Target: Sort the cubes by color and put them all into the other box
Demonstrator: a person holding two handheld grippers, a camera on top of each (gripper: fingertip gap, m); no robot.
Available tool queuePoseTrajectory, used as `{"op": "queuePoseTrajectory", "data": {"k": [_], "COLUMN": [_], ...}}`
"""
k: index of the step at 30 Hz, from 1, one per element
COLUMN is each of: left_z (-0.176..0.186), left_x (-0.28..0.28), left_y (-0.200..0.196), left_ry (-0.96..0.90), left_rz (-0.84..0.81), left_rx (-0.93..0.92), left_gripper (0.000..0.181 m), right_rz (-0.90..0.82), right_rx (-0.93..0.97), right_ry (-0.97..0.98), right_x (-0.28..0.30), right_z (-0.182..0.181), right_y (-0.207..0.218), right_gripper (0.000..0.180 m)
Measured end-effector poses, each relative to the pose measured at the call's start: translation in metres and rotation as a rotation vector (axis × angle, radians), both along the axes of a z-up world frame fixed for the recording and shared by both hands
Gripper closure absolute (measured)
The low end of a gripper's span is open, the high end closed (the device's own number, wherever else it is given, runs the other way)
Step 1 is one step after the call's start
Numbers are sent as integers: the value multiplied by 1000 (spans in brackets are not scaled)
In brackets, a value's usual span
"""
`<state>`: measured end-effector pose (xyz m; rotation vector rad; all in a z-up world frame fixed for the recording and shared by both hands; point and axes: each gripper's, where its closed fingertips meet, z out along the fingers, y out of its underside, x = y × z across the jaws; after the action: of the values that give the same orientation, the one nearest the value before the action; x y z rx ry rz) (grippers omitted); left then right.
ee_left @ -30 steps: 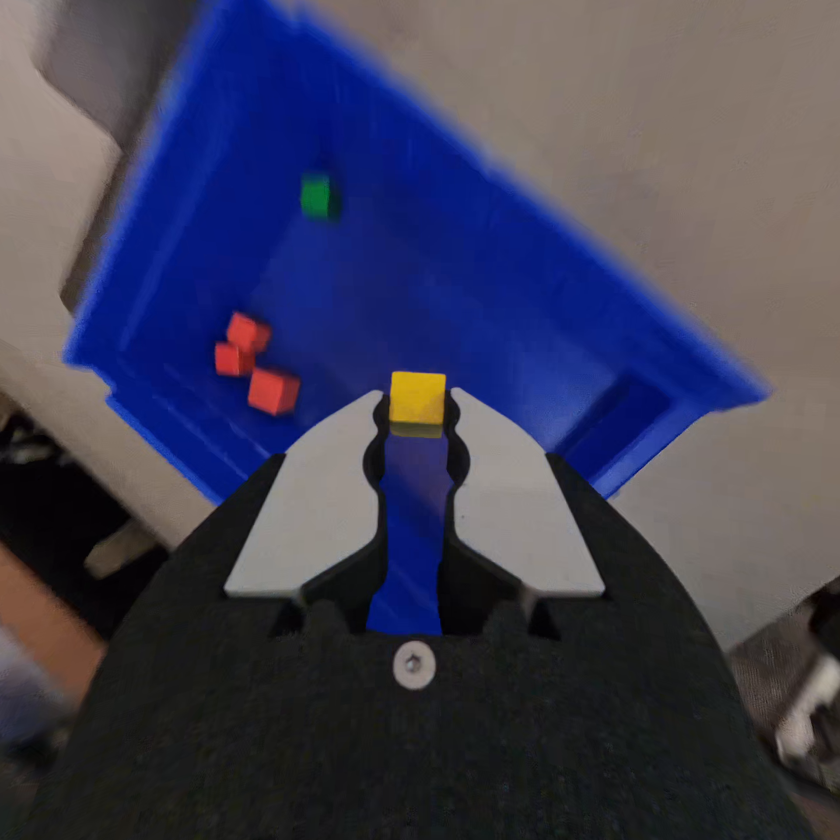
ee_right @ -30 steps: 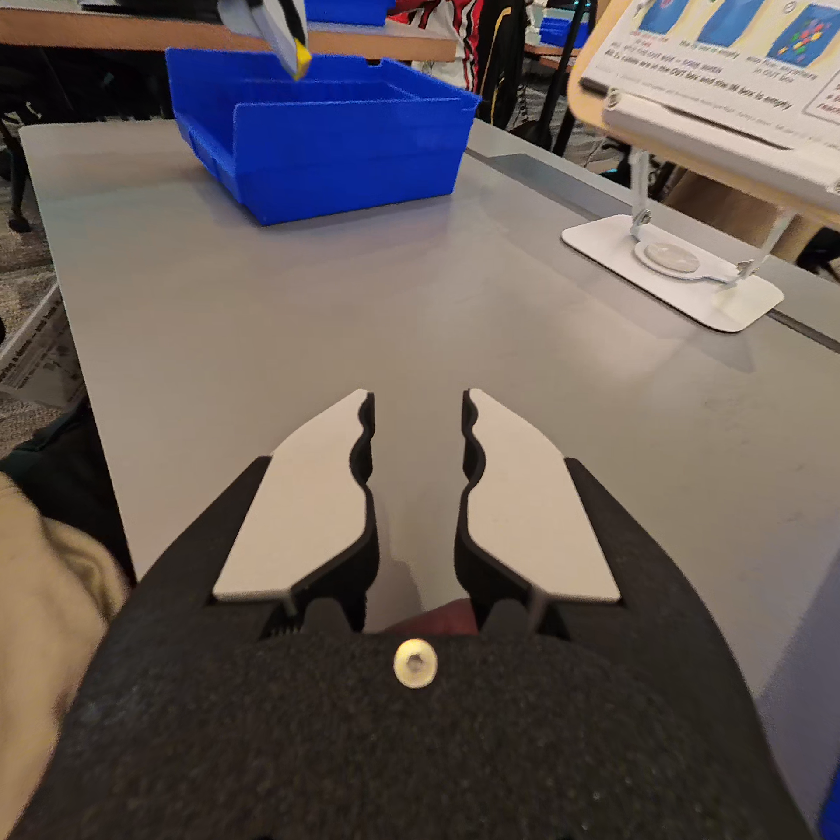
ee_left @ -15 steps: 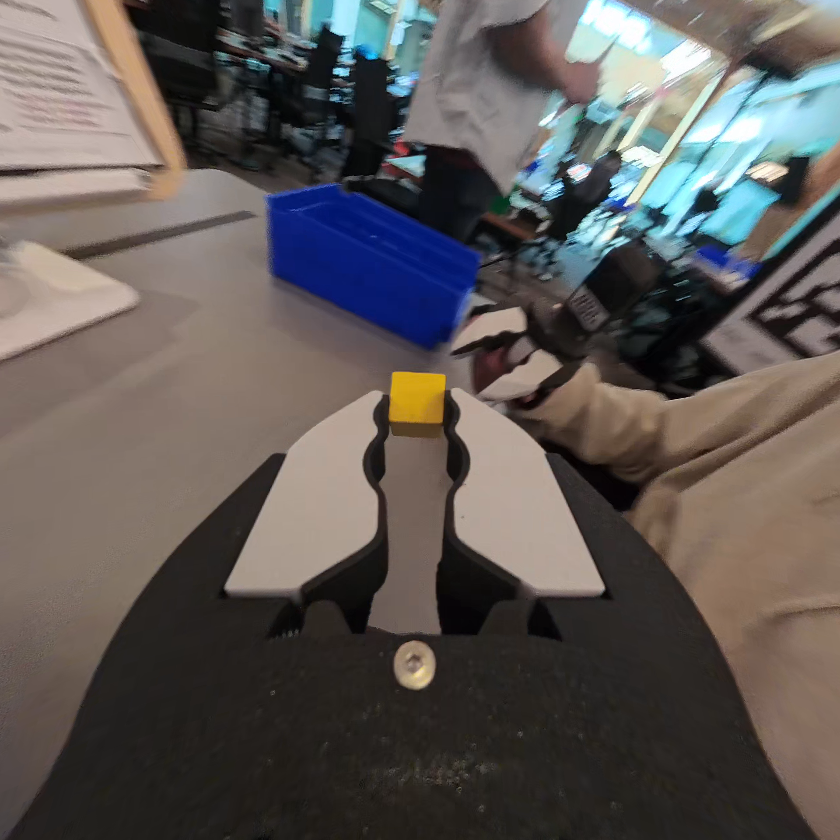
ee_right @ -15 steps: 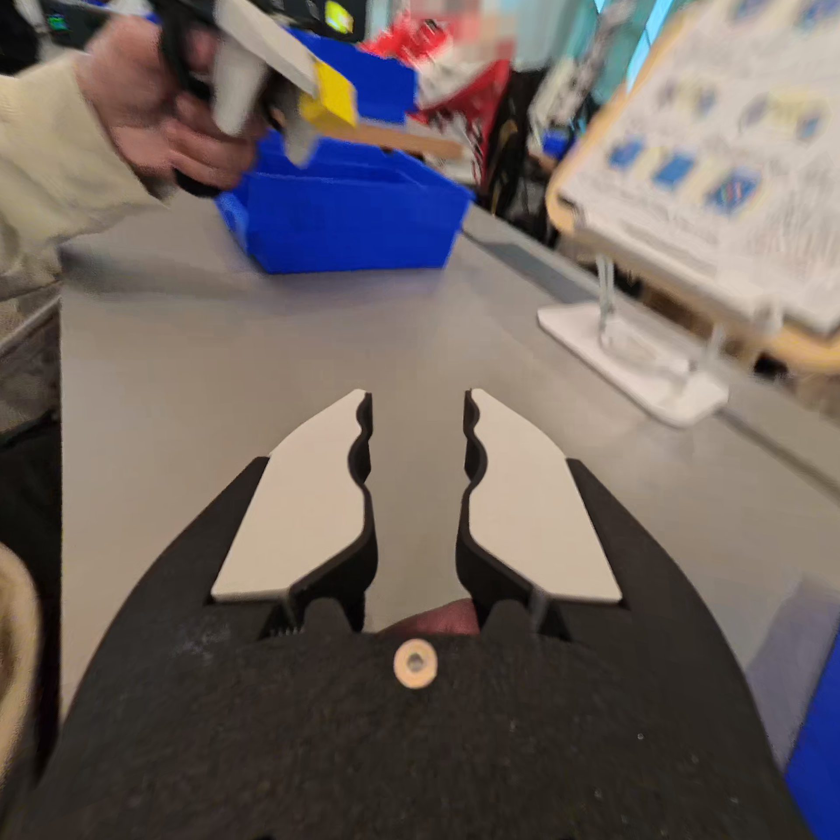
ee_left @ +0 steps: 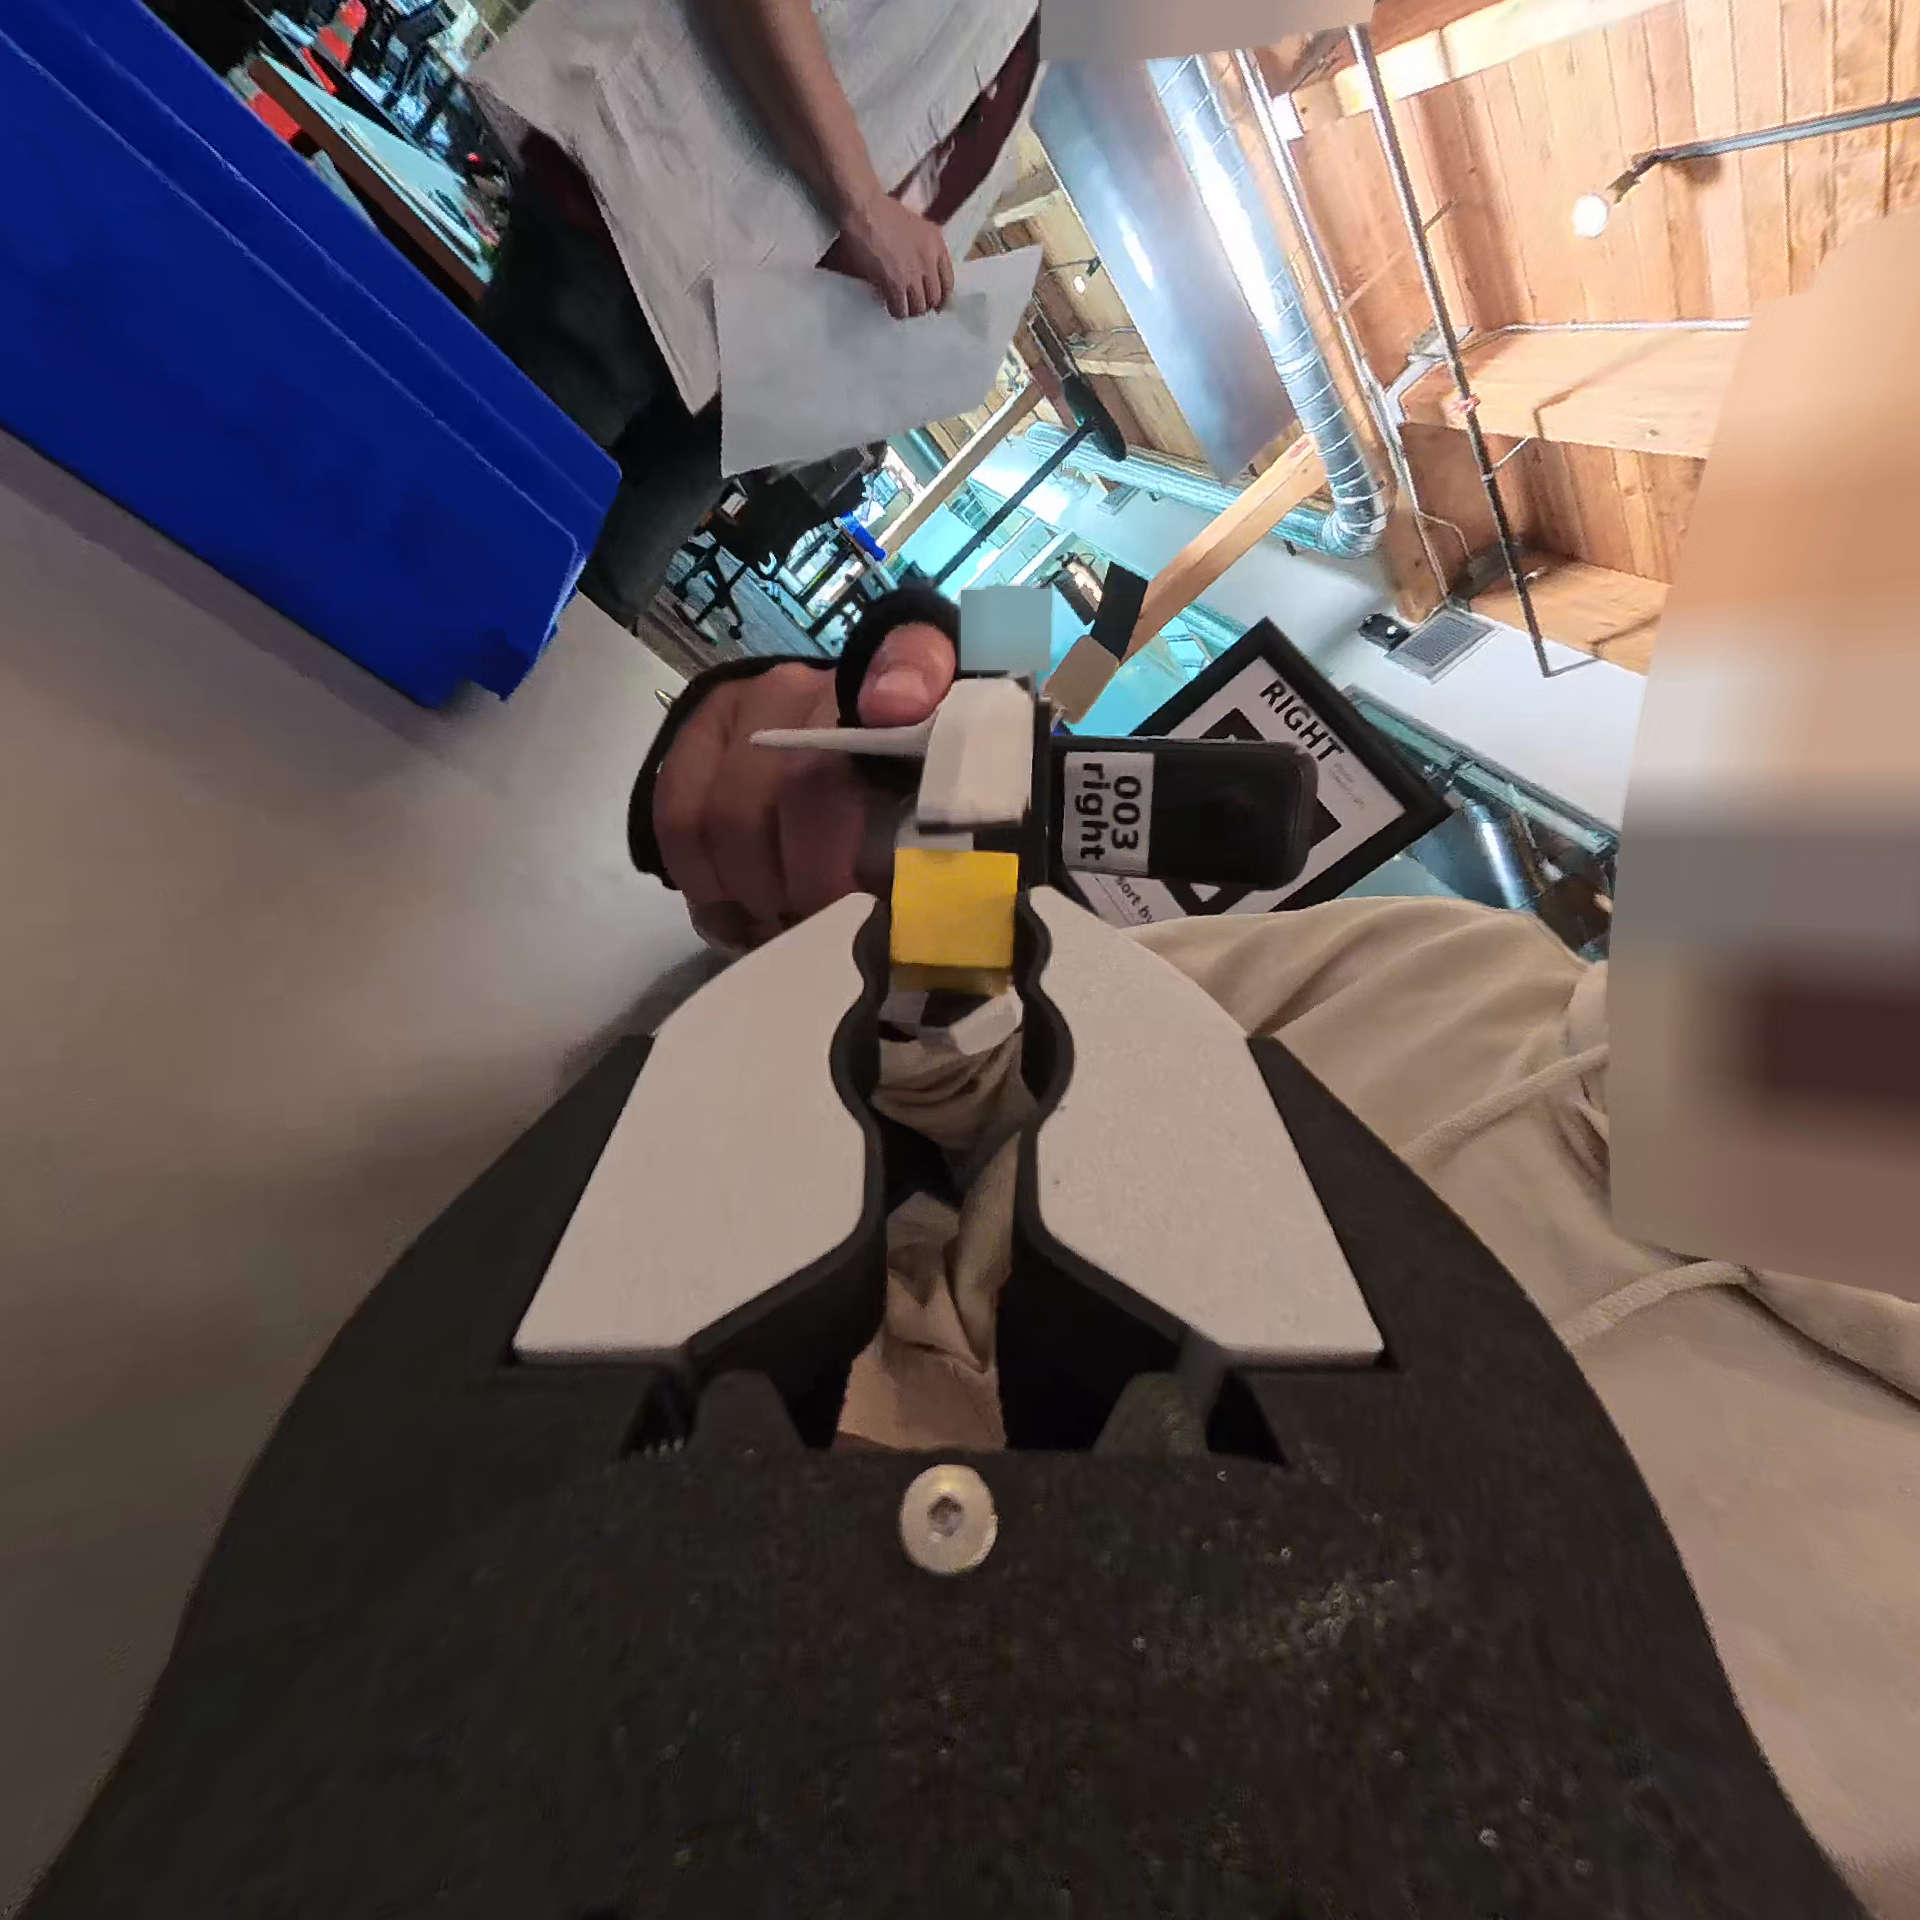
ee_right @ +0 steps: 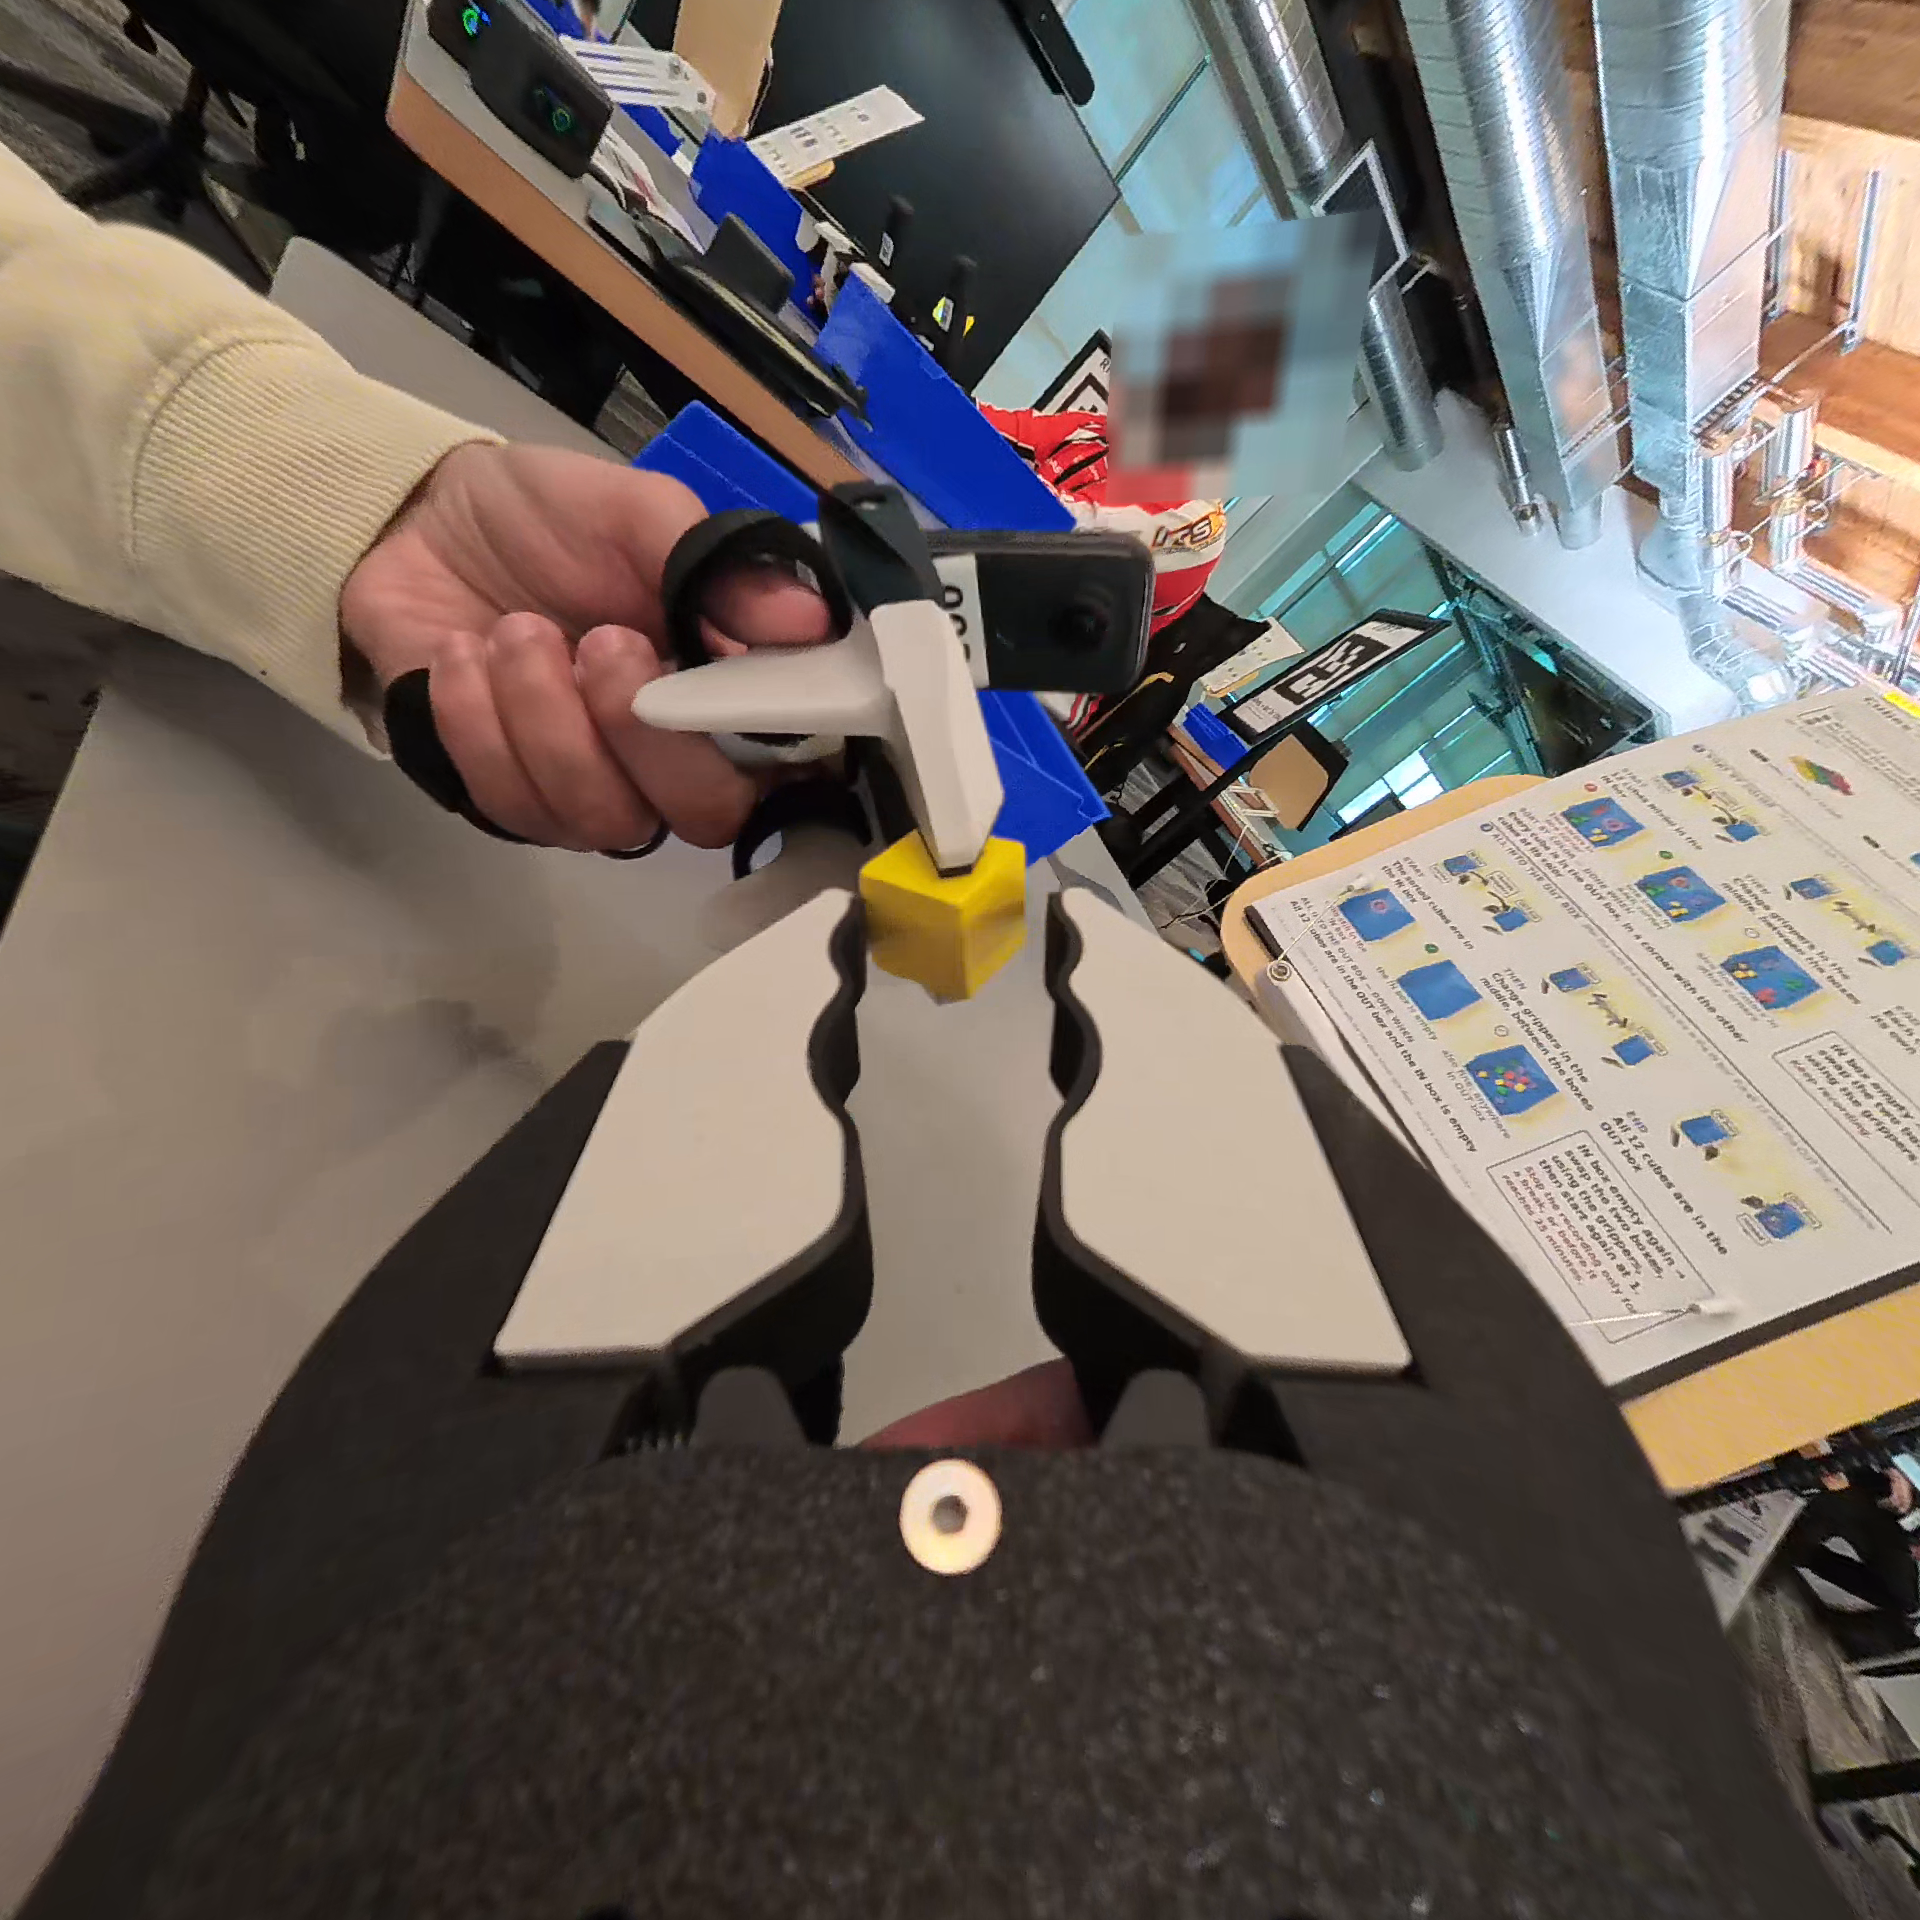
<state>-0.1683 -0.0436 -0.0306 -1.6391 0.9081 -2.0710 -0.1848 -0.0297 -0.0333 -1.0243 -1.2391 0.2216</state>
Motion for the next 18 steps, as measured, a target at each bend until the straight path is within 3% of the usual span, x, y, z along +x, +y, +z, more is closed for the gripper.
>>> {"op": "queuePoseTrajectory", "data": {"k": [7, 9, 11, 15, 18], "left_z": [-5, -7, -14, -26, -26], "left_x": [-2, -9, -20, -50, -62], "left_y": [-7, -8, -2, 20, 17], "left_ry": [-2, 20, 78, 181, 162], "left_rz": [-38, -12, 66, 345, 396], "left_rx": [-40, -13, 54, 213, 206], "left_gripper": [155, 128, 116, 112, 115], "right_rz": [0, -11, -29, -190, -430], "right_rx": [7, -4, -31, -67, -107], "right_ry": [-30, -14, 14, 81, 128], "right_x": [0, 7, 21, 82, 175], "right_z": [-6, -4, -1, 18, 55], "right_y": [-7, -8, -8, 7, 42], "right_gripper": [151, 151, 151, 151, 151]}}
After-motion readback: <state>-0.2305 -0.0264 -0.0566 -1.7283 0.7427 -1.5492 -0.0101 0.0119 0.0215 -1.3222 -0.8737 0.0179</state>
